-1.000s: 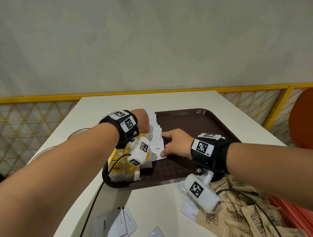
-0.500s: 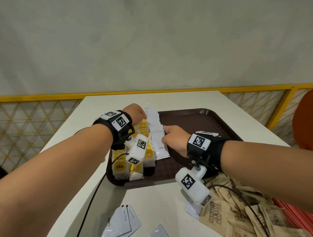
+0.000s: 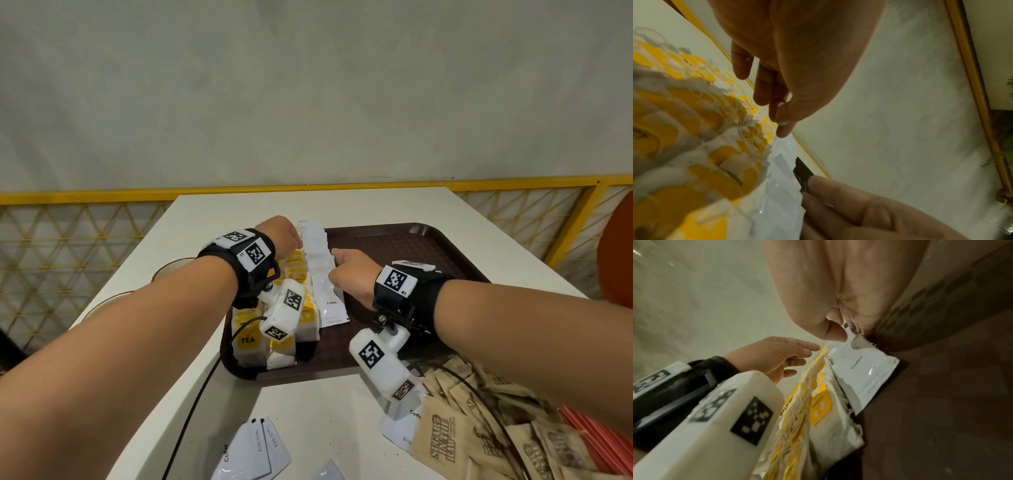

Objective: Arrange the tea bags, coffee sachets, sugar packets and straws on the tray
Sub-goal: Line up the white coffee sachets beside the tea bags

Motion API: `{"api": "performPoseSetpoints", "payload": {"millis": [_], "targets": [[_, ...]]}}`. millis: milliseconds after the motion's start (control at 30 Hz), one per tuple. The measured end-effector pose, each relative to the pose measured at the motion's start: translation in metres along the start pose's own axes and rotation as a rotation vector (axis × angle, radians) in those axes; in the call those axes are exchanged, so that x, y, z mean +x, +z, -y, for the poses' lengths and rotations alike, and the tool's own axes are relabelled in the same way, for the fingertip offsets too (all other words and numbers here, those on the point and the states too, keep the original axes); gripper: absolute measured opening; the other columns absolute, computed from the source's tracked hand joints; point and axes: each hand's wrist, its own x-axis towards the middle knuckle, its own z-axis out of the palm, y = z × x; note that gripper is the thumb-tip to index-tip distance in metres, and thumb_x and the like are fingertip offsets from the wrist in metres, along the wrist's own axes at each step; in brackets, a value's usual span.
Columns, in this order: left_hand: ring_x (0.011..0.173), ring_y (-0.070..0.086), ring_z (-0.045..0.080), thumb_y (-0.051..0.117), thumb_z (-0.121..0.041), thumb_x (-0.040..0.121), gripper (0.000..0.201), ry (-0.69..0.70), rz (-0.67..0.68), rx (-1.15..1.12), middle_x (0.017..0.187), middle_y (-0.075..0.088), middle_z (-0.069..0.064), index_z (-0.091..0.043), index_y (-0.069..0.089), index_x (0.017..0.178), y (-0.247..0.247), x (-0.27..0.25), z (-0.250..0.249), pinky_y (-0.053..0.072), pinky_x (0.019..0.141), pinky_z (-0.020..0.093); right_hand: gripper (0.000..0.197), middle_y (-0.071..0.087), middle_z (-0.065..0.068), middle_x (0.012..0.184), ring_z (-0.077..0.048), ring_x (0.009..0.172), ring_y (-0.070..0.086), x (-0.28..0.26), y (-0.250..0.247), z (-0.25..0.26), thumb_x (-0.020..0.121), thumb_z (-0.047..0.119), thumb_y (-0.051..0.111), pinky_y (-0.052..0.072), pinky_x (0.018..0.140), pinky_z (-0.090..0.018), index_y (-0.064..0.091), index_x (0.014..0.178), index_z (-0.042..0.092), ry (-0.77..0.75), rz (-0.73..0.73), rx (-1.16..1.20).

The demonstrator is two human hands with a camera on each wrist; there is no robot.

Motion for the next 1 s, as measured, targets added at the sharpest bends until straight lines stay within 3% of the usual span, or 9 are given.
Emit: {"api": "performPoseSetpoints", "payload": {"millis": [133,300,467,633,700,767,867,900,1000], "targets": [[0.119,0.054,0.025,0.045,-0.007,0.096,0.03,-0.004,0.007,0.024,0.13,0.059,0.005,-0.009,0.069,0.115,0.003,-0.001,0.0,0.044,0.098,0.032,0.059,0.058,-0.021,0.129,-0.035,0.112,0.061,0.024,0.0,-0.015,0.071,0.002,0.046,0.048,0.098,-0.052,0.056,0.129,0.006,-0.015,0.04,0.008],[0.116,0.055,0.026,0.047,-0.01,0.095,0.028,-0.012,0.011,0.021,0.127,0.061,0.007,-0.008,0.069,0.113,0.004,0.0,0.001,0.046,0.098,0.034,0.047,0.044,-0.027,0.141,-0.038,0.131,0.043,-0.001,-0.006,0.003,0.091,-0.009,0.044,0.038,0.108,-0.042,0.039,0.137,-0.011,0.05,-0.044,-0.002],[0.117,0.055,0.026,0.047,-0.01,0.096,0.029,-0.002,0.019,0.01,0.128,0.06,0.007,-0.007,0.068,0.115,0.004,-0.003,0.001,0.044,0.097,0.031,0.064,0.031,-0.013,0.154,-0.026,0.136,0.039,0.003,-0.01,-0.002,0.091,-0.008,0.043,0.037,0.108,-0.031,0.021,0.151,0.004,0.054,-0.07,0.005],[0.118,0.054,0.025,0.045,-0.009,0.097,0.031,0.002,0.013,0.016,0.129,0.059,0.007,-0.01,0.068,0.116,0.002,-0.006,0.004,0.044,0.099,0.032,0.067,0.025,-0.009,0.157,-0.025,0.14,0.033,-0.012,-0.004,-0.011,0.089,-0.007,0.041,0.032,0.114,-0.037,0.021,0.151,0.008,0.072,-0.065,0.053],[0.117,0.054,0.025,0.045,-0.009,0.097,0.03,0.0,0.009,0.009,0.128,0.06,0.007,-0.01,0.068,0.116,0.001,-0.008,0.004,0.044,0.1,0.033,0.061,0.032,-0.015,0.152,-0.029,0.137,0.037,-0.018,-0.003,-0.015,0.089,-0.008,0.041,0.034,0.113,-0.039,0.026,0.148,0.001,0.072,-0.056,0.069],[0.117,0.055,0.025,0.045,-0.009,0.097,0.031,0.001,0.004,0.003,0.128,0.06,0.007,-0.011,0.069,0.116,0.0,-0.009,0.004,0.044,0.1,0.033,0.049,0.048,-0.017,0.138,-0.034,0.129,0.046,-0.027,-0.001,-0.016,0.088,-0.011,0.043,0.037,0.108,-0.042,0.044,0.136,-0.005,0.069,-0.052,0.079],[0.117,0.055,0.025,0.044,-0.009,0.097,0.031,0.003,-0.001,0.006,0.128,0.06,0.006,-0.012,0.069,0.115,0.0,-0.013,0.004,0.044,0.1,0.032,0.036,0.067,-0.019,0.111,-0.034,0.102,0.064,-0.032,0.001,-0.015,0.074,-0.006,0.061,0.052,0.093,-0.048,0.063,0.11,0.002,-0.017,-0.036,-0.023],[0.117,0.055,0.025,0.044,-0.009,0.097,0.031,0.003,-0.002,0.009,0.128,0.06,0.006,-0.012,0.069,0.115,-0.001,-0.013,0.004,0.044,0.1,0.033,0.04,0.068,-0.016,0.108,-0.03,0.097,0.064,-0.033,0.001,-0.015,0.071,-0.003,0.068,0.054,0.089,-0.044,0.063,0.11,0.005,-0.042,-0.02,-0.08],[0.116,0.055,0.025,0.043,-0.008,0.097,0.032,0.001,-0.011,0.007,0.127,0.061,0.006,-0.012,0.07,0.114,-0.002,-0.015,0.005,0.045,0.099,0.034,0.065,0.062,-0.002,0.122,-0.022,0.11,0.059,-0.036,-0.001,-0.01,0.069,0.006,0.079,0.049,0.097,-0.043,0.053,0.129,0.013,-0.081,0.0,-0.255]]}}
